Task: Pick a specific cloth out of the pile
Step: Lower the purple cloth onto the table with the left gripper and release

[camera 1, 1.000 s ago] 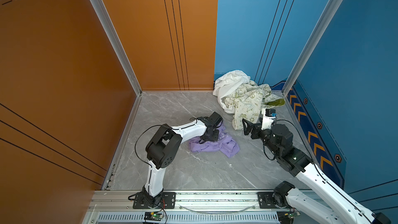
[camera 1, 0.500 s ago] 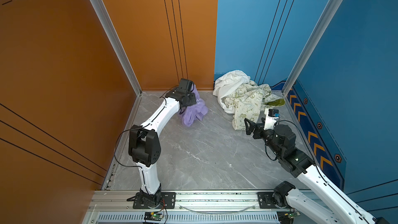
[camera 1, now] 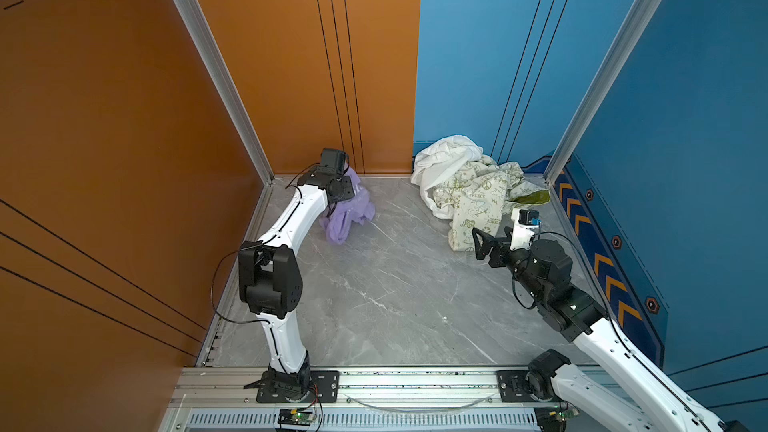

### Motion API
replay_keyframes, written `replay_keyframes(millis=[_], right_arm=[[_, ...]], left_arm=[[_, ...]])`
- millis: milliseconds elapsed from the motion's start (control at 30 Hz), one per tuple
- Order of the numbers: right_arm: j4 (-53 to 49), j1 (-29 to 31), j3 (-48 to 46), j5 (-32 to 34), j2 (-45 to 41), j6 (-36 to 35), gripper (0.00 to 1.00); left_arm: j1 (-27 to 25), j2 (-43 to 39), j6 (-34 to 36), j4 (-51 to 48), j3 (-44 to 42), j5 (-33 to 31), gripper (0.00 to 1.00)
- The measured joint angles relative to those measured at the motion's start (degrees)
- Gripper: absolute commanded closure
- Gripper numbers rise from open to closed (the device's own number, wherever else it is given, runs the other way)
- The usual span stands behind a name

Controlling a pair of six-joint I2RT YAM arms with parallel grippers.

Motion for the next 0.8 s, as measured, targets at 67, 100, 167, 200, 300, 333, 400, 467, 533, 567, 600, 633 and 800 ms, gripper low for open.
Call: replay_keyframes(millis=[67, 100, 167, 200, 300, 333, 400, 467, 533, 567, 600, 633, 800], right_arm=[[-0.02, -0.26, 0.0, -0.22, -0.02, 0.0, 0.0], [-0.02, -0.39, 0.0, -0.28, -0.02, 0.0, 0.0], [-0.02, -0.59, 0.0, -0.72, -0.02, 0.02, 0.0], [-0.02, -0.59, 0.0, -0.94, -0.02, 0.0, 0.0], [0.0, -0.68, 0.0, -1.25, -0.02, 0.02, 0.0], [0.0, -0.68, 0.0, -1.27, 0.0, 0.02, 0.0], [0.0, -0.68, 0.0, -1.29, 0.0, 0.07, 0.0], [0.0, -0.7, 0.0, -1.29, 0.0, 0.26, 0.0], [0.0, -0.74, 0.0, -1.33, 0.0, 0.28, 0.0], [-0.02, -0.81, 0.0, -1.4, -0.02, 0.28, 0.0], [-0.02, -0.85, 0.0, -1.49, -0.02, 0.28, 0.0], [-0.02, -0.9, 0.0, -1.51, -0.02, 0.31, 0.0], [-0.07, -0.9, 0.0, -1.51, -0.02, 0.46, 0.0]], left_arm=[[0.0, -0.85, 0.48, -0.63, -4.42, 0.46, 0.16], [0.0, -1.62, 0.52, -0.94, -5.88, 0.63, 0.08], [0.0, -4.2, 1.01, -1.33, -8.02, 1.05, 0.0], [-0.02, -5.55, 1.03, -1.44, -8.35, 1.27, 0.02], [-0.02, -9.84, 1.29, -0.68, -8.26, 2.25, 0.02], [-0.02, -10.95, 1.16, -0.39, -8.09, 2.67, 0.02], [-0.02, -11.72, 0.9, 0.26, -7.32, 3.89, 0.02], [-0.13, -10.95, 0.39, 1.11, -6.58, 5.51, 0.02], [-0.24, -9.11, -0.26, 1.84, -6.12, 6.86, 0.02], [-0.35, -7.85, -0.52, 2.21, -5.9, 7.58, 0.02], [-0.33, -6.56, -0.85, 2.56, -5.84, 8.2, 0.02], [-0.33, -4.96, -1.29, 2.78, -5.79, 8.92, 0.02], [-0.31, 2.97, -2.64, 3.32, -5.6, 11.13, 0.02]])
